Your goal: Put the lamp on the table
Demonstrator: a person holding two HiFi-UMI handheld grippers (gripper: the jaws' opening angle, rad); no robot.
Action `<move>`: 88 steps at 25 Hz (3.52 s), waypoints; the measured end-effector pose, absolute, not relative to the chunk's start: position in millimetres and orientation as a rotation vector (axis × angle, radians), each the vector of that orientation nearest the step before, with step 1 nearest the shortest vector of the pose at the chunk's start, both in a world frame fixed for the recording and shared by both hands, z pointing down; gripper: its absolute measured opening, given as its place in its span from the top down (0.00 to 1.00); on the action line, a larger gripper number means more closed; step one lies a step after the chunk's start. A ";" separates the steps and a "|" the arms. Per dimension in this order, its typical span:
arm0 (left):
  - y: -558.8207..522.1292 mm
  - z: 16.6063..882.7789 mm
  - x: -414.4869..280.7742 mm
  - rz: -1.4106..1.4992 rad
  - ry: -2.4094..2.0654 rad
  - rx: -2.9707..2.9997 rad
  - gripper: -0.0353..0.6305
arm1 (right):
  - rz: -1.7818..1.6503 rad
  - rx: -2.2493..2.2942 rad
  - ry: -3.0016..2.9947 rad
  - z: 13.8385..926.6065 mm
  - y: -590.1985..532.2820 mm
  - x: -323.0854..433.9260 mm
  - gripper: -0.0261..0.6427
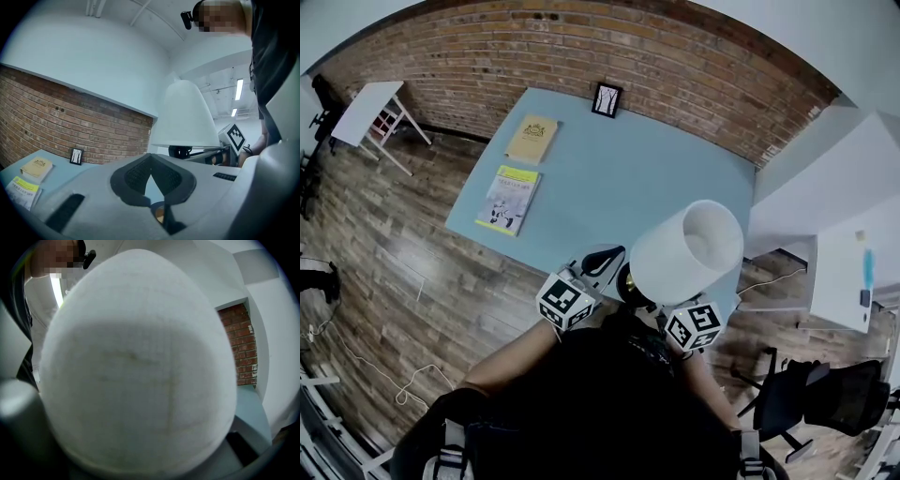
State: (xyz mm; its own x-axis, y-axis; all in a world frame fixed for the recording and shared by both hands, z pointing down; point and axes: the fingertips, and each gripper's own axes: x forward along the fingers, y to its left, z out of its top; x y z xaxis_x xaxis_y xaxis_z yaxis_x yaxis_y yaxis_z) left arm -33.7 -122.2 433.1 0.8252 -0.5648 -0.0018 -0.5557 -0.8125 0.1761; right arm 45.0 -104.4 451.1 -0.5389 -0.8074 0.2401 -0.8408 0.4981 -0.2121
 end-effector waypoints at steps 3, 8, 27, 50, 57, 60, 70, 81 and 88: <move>-145.5 436.0 -9.2 -0.068 -0.878 2.835 0.93 | 0.466 1.428 -2.628 454.6 -125.6 64.6 0.76; -179.1 435.1 33.5 -0.041 -0.893 2.822 0.93 | 0.473 1.383 -2.642 453.7 -159.6 102.6 0.76; -248.2 435.9 94.2 0.022 -0.946 2.822 0.93 | 0.486 1.270 -2.667 456.1 -227.3 158.3 0.76; -335.6 488.1 83.6 0.076 -0.942 2.764 0.93 | 0.569 1.281 -2.570 520.1 -304.9 163.3 0.76; -343.1 516.6 85.1 0.105 -0.887 2.734 0.93 | 0.583 1.312 -2.539 544.3 -322.9 165.0 0.76; -351.7 523.5 82.3 0.108 -0.879 2.733 0.93 | 0.576 1.312 -2.534 552.2 -331.2 162.9 0.76; -380.1 541.0 74.2 0.128 -0.841 2.768 0.93 | 0.533 1.281 -2.536 578.2 -359.1 153.5 0.76; -396.0 556.8 76.8 0.152 -0.784 2.776 0.93 | 0.499 1.272 -2.548 596.3 -386.4 149.2 0.76; -402.3 567.5 77.3 0.159 -0.776 2.753 0.93 | 0.484 1.292 -2.536 609.9 -398.5 152.7 0.76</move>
State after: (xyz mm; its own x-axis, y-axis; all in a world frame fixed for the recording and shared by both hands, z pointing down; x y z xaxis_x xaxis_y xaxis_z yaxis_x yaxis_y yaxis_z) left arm 77.3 -402.3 567.5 0.8500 -0.4955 0.1787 -0.5259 -0.8181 0.2328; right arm 152.7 -398.5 609.9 -0.5736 -0.7313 0.3691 -0.8158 0.5505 -0.1771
